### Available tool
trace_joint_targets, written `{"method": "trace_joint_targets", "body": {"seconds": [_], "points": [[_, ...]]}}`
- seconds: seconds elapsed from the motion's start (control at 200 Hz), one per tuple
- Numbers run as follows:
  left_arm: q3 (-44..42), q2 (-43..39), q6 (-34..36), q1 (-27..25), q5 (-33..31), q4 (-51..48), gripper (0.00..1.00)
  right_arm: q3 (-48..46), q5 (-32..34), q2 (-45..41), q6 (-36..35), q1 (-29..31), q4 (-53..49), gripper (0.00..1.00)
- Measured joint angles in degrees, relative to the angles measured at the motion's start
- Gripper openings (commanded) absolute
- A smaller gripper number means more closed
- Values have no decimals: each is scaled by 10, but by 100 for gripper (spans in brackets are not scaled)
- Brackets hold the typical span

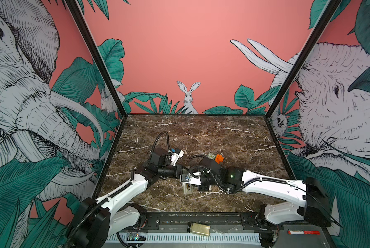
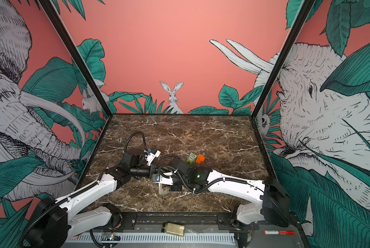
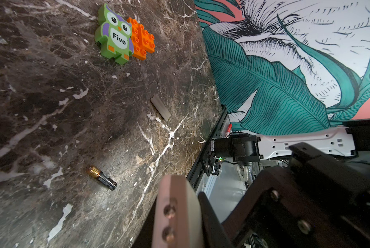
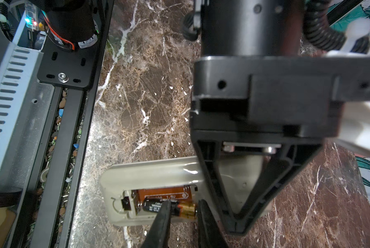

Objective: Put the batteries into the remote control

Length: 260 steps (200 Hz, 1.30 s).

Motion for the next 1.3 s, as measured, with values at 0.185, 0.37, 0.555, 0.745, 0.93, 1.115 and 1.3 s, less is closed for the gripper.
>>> {"method": "trace_joint_targets", "body": {"seconds": [0.185,0.37,0.555,0.745,0.93,1.115,1.3], "points": [[0,2,2,0,0,0,0,0,2,3,-1,0,0,20],[0,2,3,0,-1,0,0,3,4,6,-2,0,-2,19],[0,3,4,0,-2,0,0,8,4,9,-2,0,-7,19],[0,3,4,0,-3,-1,0,8,4,10,-3,0,-7,18],[0,3,8,0,-7,-4,0,11,2,17,-3,1,-9,18],[0,3,9,0,-12,-11,0,19,-1,27,-3,1,-17,18],[0,6,9,0,-16,-14,0,21,-2,32,-3,2,-17,17]]}}
